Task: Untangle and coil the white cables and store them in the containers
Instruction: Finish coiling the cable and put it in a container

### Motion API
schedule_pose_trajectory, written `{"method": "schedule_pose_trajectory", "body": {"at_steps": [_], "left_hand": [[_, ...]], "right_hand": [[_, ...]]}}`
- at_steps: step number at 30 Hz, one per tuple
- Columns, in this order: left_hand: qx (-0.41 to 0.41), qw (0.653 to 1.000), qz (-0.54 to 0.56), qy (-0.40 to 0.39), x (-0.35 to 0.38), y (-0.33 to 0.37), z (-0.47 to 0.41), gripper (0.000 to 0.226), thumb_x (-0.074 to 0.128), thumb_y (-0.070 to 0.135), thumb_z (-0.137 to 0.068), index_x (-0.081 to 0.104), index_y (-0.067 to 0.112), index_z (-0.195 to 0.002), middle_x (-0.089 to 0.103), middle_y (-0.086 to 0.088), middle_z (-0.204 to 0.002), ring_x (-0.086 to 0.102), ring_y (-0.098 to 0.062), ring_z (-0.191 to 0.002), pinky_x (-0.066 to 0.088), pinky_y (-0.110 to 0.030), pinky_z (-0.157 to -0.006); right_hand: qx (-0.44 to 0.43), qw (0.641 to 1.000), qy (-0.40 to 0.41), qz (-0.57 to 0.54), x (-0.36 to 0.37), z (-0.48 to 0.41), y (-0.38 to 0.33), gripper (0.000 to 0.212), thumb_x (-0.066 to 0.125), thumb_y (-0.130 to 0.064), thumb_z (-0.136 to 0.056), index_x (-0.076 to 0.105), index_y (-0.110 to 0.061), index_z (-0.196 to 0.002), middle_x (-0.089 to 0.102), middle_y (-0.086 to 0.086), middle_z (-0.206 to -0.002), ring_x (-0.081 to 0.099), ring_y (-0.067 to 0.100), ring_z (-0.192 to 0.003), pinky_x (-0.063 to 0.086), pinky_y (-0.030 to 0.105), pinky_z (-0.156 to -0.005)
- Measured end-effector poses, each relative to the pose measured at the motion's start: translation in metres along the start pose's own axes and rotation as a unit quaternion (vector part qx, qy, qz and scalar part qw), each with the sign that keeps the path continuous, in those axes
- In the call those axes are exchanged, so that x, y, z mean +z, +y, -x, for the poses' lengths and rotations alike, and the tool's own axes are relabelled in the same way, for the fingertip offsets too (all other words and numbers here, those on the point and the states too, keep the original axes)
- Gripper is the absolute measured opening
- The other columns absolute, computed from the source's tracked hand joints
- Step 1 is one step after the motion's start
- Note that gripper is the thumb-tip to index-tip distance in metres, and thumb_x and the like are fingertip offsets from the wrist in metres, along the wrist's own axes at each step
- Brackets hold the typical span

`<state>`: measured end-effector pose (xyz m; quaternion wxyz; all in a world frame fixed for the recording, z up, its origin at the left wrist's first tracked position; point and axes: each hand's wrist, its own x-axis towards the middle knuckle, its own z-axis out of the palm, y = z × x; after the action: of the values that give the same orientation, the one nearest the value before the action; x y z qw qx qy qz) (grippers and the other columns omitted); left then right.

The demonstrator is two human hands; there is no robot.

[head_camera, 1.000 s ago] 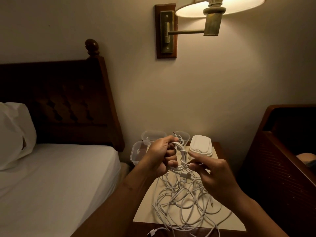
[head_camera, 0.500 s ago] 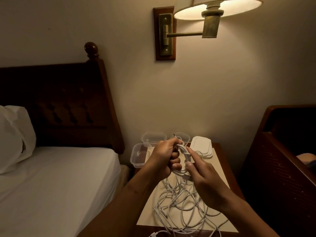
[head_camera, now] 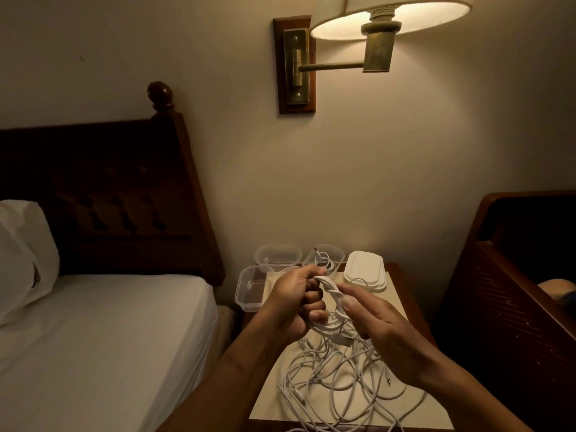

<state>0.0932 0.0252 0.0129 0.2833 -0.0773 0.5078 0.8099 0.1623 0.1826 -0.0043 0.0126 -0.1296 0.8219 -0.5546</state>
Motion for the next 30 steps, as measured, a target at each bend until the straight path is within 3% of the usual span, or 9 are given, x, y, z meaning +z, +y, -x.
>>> {"method": "schedule_pose_trajectory", "body": {"at_steps": [2, 5, 8, 11, 16, 19, 24, 28, 30], "left_hand": [[0.000, 1.000, -0.014, -0.007, 0.003, 0.000, 0.001, 0.057, 0.050, 0.019, -0.103, 0.035, 0.022, -0.048, 0.017, 0.005, -0.043, 0.015, -0.009, -0.033, 0.018, -0.020, -0.035], [-0.006, 0.999, -0.029, -0.015, 0.004, 0.003, 0.003, 0.055, 0.050, 0.021, -0.103, 0.032, 0.021, -0.051, 0.018, 0.004, -0.043, 0.015, -0.010, -0.033, 0.019, -0.020, -0.037], [-0.002, 0.999, -0.041, -0.023, 0.005, 0.004, 0.005, 0.058, 0.050, 0.023, -0.104, 0.033, 0.021, -0.049, 0.019, 0.003, -0.042, 0.016, -0.010, -0.032, 0.020, -0.020, -0.037], [0.014, 0.998, -0.052, -0.040, 0.007, 0.004, 0.005, 0.060, 0.048, 0.024, -0.105, 0.034, 0.021, -0.047, 0.020, 0.003, -0.041, 0.017, -0.010, -0.031, 0.023, -0.020, -0.037], [0.026, 0.993, -0.100, -0.064, 0.007, 0.004, 0.008, 0.056, 0.045, 0.032, -0.107, 0.038, 0.018, -0.053, 0.024, 0.001, -0.044, 0.023, -0.011, -0.033, 0.033, -0.023, -0.042], [0.009, 0.991, -0.111, -0.080, 0.007, 0.006, 0.012, 0.058, 0.040, 0.036, -0.108, 0.038, 0.018, -0.052, 0.025, 0.001, -0.044, 0.027, -0.011, -0.034, 0.042, -0.026, -0.047], [-0.019, 0.990, -0.106, -0.094, 0.008, 0.012, 0.017, 0.055, 0.034, 0.033, -0.106, 0.036, 0.017, -0.054, 0.027, 0.001, -0.043, 0.029, -0.011, -0.034, 0.044, -0.024, -0.046], [-0.022, 0.991, -0.105, -0.077, 0.009, 0.013, 0.017, 0.044, 0.031, 0.029, -0.097, 0.039, 0.015, -0.056, 0.030, -0.001, -0.046, 0.033, -0.014, -0.039, 0.042, -0.025, -0.051], [0.003, 0.989, -0.135, -0.065, 0.008, 0.014, 0.019, 0.044, 0.034, 0.026, -0.099, 0.050, 0.011, -0.061, 0.037, -0.003, -0.052, 0.039, -0.015, -0.045, 0.044, -0.026, -0.054]], "right_hand": [[-0.006, 0.999, 0.025, 0.029, 0.005, -0.007, 0.003, 0.032, 0.035, -0.060, -0.101, 0.059, -0.042, -0.112, 0.069, -0.016, -0.095, 0.064, 0.006, -0.089, 0.056, 0.036, -0.081], [-0.035, 0.991, 0.071, 0.104, 0.015, -0.013, 0.012, 0.029, 0.031, -0.061, -0.099, 0.051, -0.042, -0.095, 0.064, 0.000, -0.081, 0.059, 0.021, -0.071, 0.050, 0.050, -0.063], [-0.068, 0.976, 0.121, 0.169, 0.021, -0.018, 0.015, 0.025, 0.025, -0.053, -0.101, 0.043, -0.038, -0.090, 0.057, 0.001, -0.070, 0.054, 0.017, -0.060, 0.044, 0.038, -0.048], [-0.105, 0.966, 0.151, 0.181, 0.025, -0.021, 0.014, 0.025, 0.022, -0.045, -0.102, 0.041, -0.036, -0.089, 0.051, -0.008, -0.070, 0.055, 0.008, -0.064, 0.041, 0.023, -0.047], [-0.110, 0.966, 0.168, 0.162, 0.024, -0.025, 0.021, 0.038, 0.024, -0.060, -0.103, 0.050, -0.033, -0.098, 0.060, -0.004, -0.071, 0.060, 0.015, -0.058, 0.049, 0.039, -0.046], [-0.113, 0.965, 0.171, 0.162, 0.020, -0.025, 0.019, 0.028, 0.033, -0.051, -0.105, 0.053, -0.032, -0.100, 0.063, -0.004, -0.070, 0.062, 0.014, -0.056, 0.050, 0.041, -0.046], [-0.126, 0.966, 0.176, 0.140, 0.021, -0.023, 0.017, 0.018, 0.040, -0.039, -0.106, 0.055, -0.030, -0.112, 0.068, -0.008, -0.075, 0.068, 0.009, -0.060, 0.055, 0.033, -0.048], [-0.169, 0.935, 0.216, 0.225, 0.019, -0.024, 0.018, 0.017, 0.042, -0.035, -0.106, 0.055, -0.025, -0.104, 0.061, -0.010, -0.067, 0.060, 0.006, -0.052, 0.045, 0.017, -0.043], [-0.178, 0.921, 0.229, 0.261, 0.016, -0.024, 0.016, 0.015, 0.044, -0.032, -0.105, 0.055, -0.022, -0.102, 0.056, -0.012, -0.065, 0.053, 0.004, -0.046, 0.037, 0.012, -0.043]]}}
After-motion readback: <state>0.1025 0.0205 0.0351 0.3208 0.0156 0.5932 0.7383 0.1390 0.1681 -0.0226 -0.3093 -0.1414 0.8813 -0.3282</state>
